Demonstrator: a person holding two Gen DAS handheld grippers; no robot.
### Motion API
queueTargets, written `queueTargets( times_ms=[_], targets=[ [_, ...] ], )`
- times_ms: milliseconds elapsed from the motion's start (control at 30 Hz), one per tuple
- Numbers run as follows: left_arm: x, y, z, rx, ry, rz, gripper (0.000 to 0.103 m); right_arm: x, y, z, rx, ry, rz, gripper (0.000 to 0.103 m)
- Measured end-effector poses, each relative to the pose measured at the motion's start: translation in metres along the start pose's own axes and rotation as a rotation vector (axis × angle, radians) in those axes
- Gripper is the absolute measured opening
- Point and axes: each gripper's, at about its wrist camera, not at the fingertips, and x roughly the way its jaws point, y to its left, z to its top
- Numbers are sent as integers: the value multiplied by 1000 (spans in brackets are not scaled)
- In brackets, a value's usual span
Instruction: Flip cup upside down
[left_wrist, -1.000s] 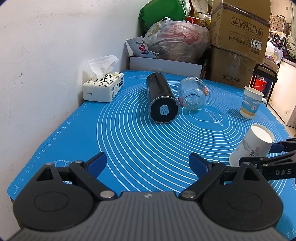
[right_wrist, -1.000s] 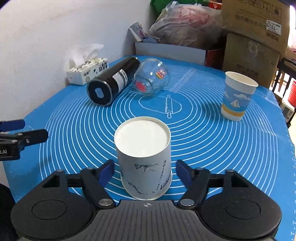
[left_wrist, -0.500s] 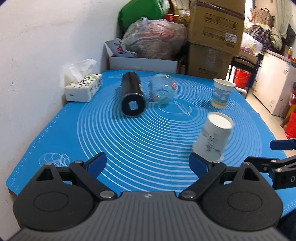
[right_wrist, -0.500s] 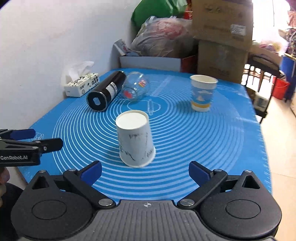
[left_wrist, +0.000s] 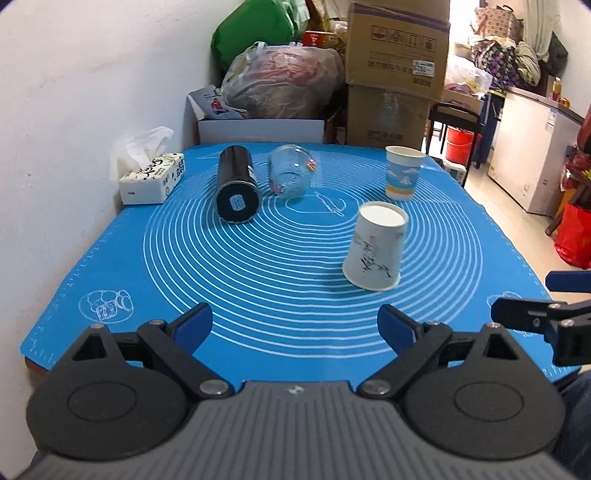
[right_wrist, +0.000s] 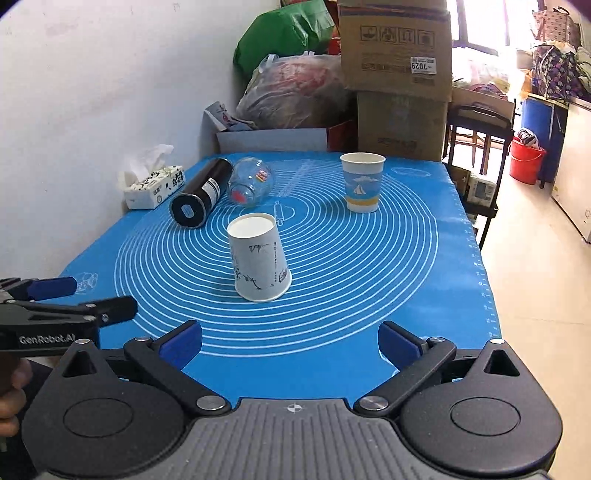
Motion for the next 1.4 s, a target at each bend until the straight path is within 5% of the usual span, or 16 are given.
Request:
queueTargets(
  times_ms=[1400],
  targets=[
    [-31, -18, -13, 56, -29, -30, 96, -51, 7, -21, 10, -43, -12, 103]
  ],
)
